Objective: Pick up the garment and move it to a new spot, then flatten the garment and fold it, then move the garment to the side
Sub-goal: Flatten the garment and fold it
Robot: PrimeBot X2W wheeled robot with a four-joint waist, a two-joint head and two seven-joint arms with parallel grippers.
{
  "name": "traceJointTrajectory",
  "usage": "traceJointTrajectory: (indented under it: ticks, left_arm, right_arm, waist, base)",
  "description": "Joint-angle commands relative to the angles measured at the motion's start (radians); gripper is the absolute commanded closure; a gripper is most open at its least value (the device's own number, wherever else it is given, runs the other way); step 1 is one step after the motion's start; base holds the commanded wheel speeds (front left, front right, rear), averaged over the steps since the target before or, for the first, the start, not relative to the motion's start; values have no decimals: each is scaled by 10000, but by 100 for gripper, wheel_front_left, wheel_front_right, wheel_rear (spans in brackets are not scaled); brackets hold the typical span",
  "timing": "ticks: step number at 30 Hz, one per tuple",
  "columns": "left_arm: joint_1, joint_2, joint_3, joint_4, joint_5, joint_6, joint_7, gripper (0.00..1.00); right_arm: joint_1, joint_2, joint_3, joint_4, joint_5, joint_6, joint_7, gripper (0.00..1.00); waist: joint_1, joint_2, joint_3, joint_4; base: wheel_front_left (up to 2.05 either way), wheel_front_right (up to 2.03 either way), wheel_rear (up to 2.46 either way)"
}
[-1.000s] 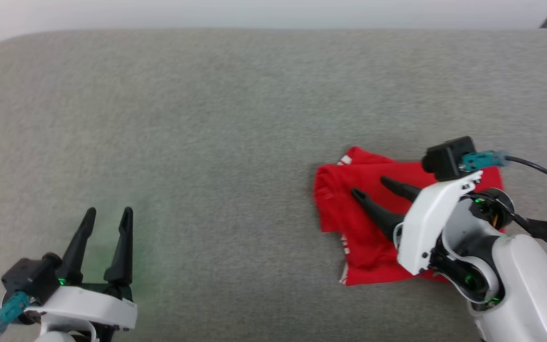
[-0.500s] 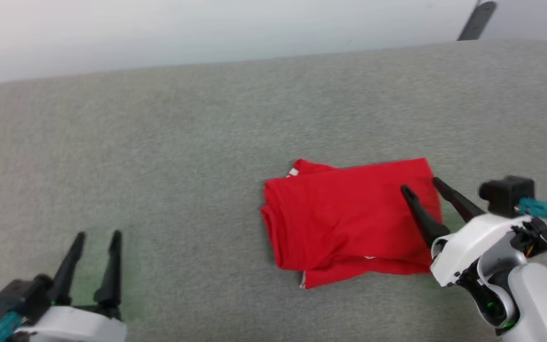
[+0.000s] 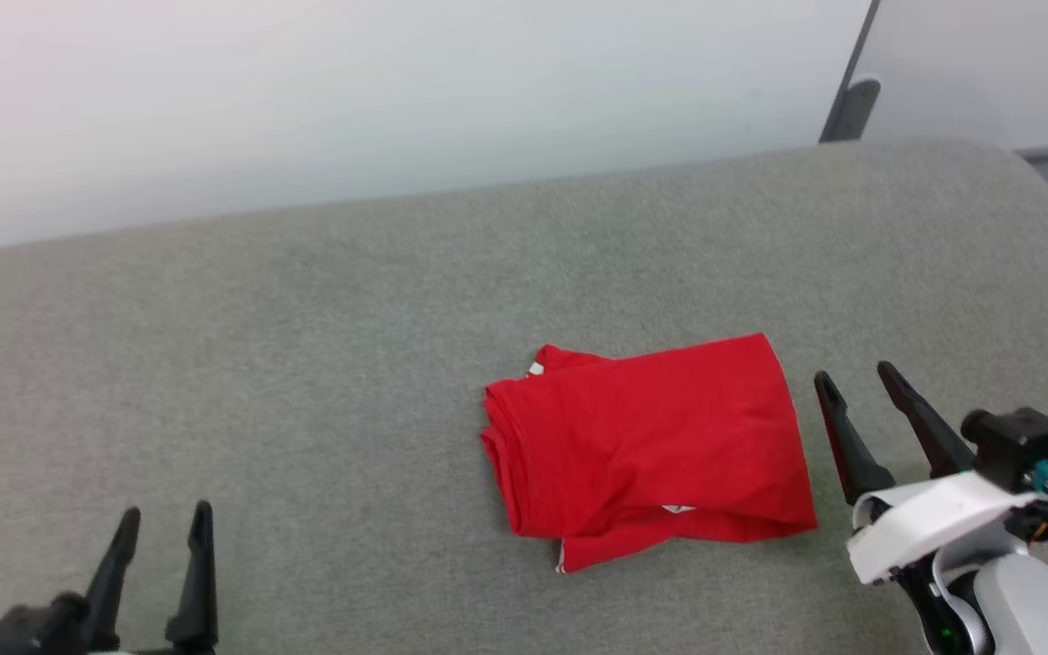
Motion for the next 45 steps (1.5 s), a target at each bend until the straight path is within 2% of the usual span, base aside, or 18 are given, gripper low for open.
traceJointTrajectory:
  ticks: [1, 12, 22, 33, 45]
  left_arm:
    - [235, -109, 65, -99, 128, 17, 7, 0]
    - [1247, -614, 398, -746, 652, 18, 8, 0]
    - [1913, -835, 698, -1343, 789, 18, 7, 0]
    - [2531, -1122, 896, -2112, 828, 18, 7, 0]
    - [2388, -1030, 819, -2163, 729, 17, 7, 0]
  right_arm:
    - [197, -36, -117, -34, -112, -16, -165, 0]
    - [1035, -492, -593, -546, -155, -16, -507, 0]
    - [1991, -747, -993, -1560, -436, -16, -463, 0]
    - [3400, -331, -1881, -3227, -956, -16, 105, 0]
    - [3612, 29, -2023, -3801, -1167, -16, 410, 0]
  waist:
    - [0, 0, -357, 230]
    - [0, 0, -899, 765]
    - [0, 0, -1006, 1031]
    - [0, 0, -1059, 1018]
    - [0, 0, -993, 911]
  base:
    - [0, 0, 0]
    - [0, 0, 0]
    - [0, 0, 0]
    - [0, 0, 0]
    - [0, 0, 0]
